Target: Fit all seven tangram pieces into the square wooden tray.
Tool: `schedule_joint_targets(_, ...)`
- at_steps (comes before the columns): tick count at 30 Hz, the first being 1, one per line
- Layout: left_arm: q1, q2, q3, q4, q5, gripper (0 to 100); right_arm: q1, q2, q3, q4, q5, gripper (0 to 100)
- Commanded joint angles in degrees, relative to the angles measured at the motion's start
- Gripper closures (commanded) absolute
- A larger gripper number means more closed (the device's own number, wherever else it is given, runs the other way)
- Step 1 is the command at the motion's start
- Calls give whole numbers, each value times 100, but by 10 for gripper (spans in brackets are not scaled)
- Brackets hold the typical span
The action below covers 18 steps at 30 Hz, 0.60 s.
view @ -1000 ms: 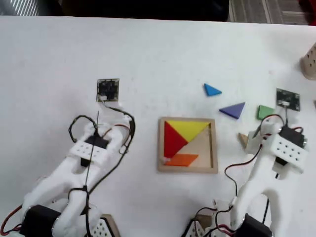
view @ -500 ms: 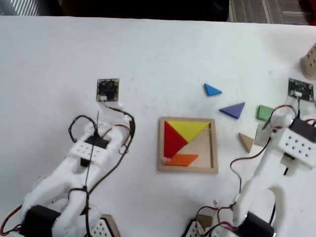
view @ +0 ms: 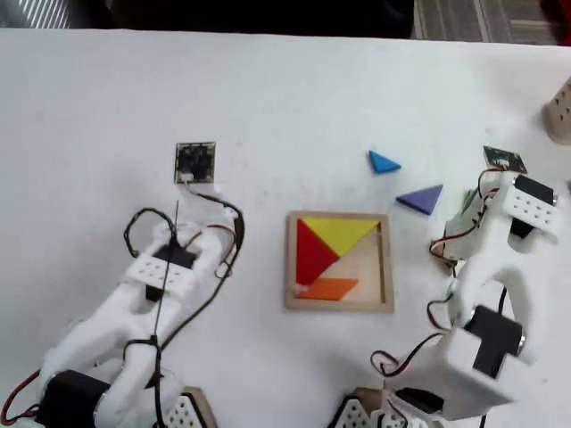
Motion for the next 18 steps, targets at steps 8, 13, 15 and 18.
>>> schedule_joint_targets(8,66,-163,-62,-53,-70,976,-637,426,-220,-734,1055,810)
schedule_joint_targets(13,66,-163,-62,-53,-70,976,-655,453,-220,-778,1064,757)
schedule_joint_targets(15,66,-163,-62,-53,-70,976,-637,462,-193,-840,1125,762)
schedule_joint_targets(18,75,-163,-62,-53,-70,976,-655,462,88,-1077,1424,765)
